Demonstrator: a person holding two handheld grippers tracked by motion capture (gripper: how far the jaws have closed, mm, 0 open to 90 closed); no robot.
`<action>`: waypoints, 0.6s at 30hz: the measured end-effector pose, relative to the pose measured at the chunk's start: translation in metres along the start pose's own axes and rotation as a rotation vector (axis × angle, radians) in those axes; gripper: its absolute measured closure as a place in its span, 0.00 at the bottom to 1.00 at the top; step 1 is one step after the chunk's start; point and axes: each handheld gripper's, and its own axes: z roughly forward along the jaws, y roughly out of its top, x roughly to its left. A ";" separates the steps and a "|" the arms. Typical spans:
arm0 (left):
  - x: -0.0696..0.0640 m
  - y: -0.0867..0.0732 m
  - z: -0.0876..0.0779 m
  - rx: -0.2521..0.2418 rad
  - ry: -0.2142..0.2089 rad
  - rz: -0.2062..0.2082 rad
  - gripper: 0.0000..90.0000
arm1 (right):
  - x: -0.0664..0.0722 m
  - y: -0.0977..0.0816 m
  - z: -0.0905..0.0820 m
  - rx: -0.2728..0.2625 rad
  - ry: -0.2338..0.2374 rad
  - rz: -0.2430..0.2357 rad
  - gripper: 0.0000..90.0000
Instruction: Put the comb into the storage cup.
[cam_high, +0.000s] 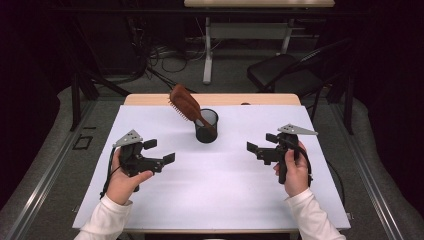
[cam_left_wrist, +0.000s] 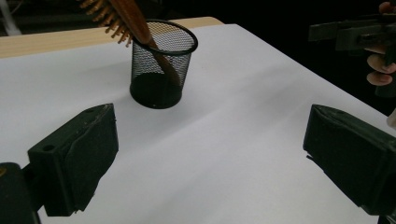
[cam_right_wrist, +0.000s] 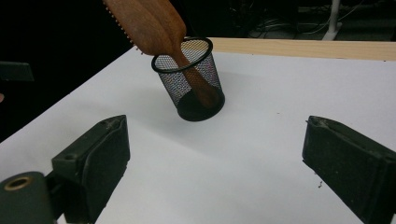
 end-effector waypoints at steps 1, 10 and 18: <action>0.001 0.000 -0.002 -0.001 -0.001 0.002 0.04 | 0.001 0.000 -0.001 0.003 0.000 -0.006 0.08; 0.007 -0.007 -0.017 -0.011 0.022 0.001 0.04 | 0.013 -0.007 -0.010 0.036 0.002 -0.075 0.08; 0.011 -0.011 -0.024 -0.018 0.042 0.012 0.04 | 0.013 -0.015 -0.014 0.048 -0.002 -0.081 0.08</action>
